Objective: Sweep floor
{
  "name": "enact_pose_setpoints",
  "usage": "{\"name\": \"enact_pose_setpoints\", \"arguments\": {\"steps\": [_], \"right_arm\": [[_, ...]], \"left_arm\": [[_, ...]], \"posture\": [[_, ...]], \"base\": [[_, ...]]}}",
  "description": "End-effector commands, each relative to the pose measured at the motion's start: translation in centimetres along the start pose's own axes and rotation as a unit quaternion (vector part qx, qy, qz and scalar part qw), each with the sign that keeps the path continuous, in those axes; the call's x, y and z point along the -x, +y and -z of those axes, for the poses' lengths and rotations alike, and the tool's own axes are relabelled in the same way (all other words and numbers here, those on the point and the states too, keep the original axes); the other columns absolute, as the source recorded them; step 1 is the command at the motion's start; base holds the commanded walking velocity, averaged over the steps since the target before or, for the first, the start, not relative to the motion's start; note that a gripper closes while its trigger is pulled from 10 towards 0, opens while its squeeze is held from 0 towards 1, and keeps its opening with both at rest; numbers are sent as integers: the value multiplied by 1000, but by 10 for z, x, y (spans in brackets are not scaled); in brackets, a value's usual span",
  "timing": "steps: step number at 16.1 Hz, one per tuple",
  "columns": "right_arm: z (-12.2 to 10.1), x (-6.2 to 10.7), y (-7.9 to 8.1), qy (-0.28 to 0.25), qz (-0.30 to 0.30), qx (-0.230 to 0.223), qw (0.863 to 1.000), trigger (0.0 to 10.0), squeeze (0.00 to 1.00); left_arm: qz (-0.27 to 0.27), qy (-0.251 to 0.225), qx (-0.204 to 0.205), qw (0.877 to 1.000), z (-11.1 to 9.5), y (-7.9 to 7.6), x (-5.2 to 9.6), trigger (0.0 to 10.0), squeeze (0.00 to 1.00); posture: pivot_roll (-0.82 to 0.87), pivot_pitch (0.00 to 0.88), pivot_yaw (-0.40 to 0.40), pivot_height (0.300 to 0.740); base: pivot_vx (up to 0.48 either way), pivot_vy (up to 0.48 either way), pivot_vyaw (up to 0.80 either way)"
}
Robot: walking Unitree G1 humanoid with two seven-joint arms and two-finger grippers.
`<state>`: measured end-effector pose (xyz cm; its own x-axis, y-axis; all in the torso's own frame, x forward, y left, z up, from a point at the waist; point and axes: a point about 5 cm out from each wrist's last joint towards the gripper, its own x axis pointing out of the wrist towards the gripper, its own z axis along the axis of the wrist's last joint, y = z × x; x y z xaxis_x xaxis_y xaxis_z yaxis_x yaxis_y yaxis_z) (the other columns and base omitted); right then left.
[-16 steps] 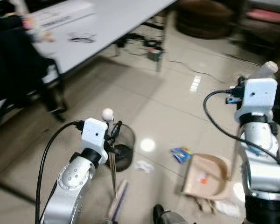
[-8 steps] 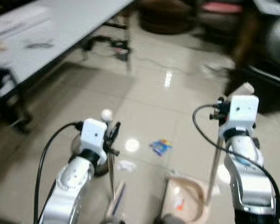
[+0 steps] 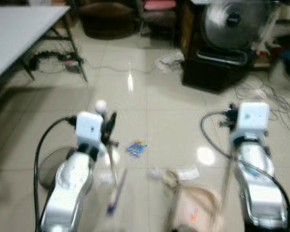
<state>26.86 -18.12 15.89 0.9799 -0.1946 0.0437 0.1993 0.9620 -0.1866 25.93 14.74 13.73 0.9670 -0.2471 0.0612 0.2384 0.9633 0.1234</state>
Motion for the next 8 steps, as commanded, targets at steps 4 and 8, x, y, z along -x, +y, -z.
{"name": "enact_pose_setpoints", "arguments": {"steps": [4, 8], "right_arm": [[-9, 0, -4, -35, 17, 35, 999, 10000, 0], [-7, -1, -9, -43, 35, 45, 997, 10000, 0]], "left_arm": [[-3, -23, -4, 1000, -6, 0, -1, 10000, 0], [-8, -35, -5, 999, -9, -1, -3, 10000, 0]], "posture": [[-59, 56, 36, 740], [-60, 62, 34, 740]], "base": [[0, 0, -800], [293, 0, -775]]}}
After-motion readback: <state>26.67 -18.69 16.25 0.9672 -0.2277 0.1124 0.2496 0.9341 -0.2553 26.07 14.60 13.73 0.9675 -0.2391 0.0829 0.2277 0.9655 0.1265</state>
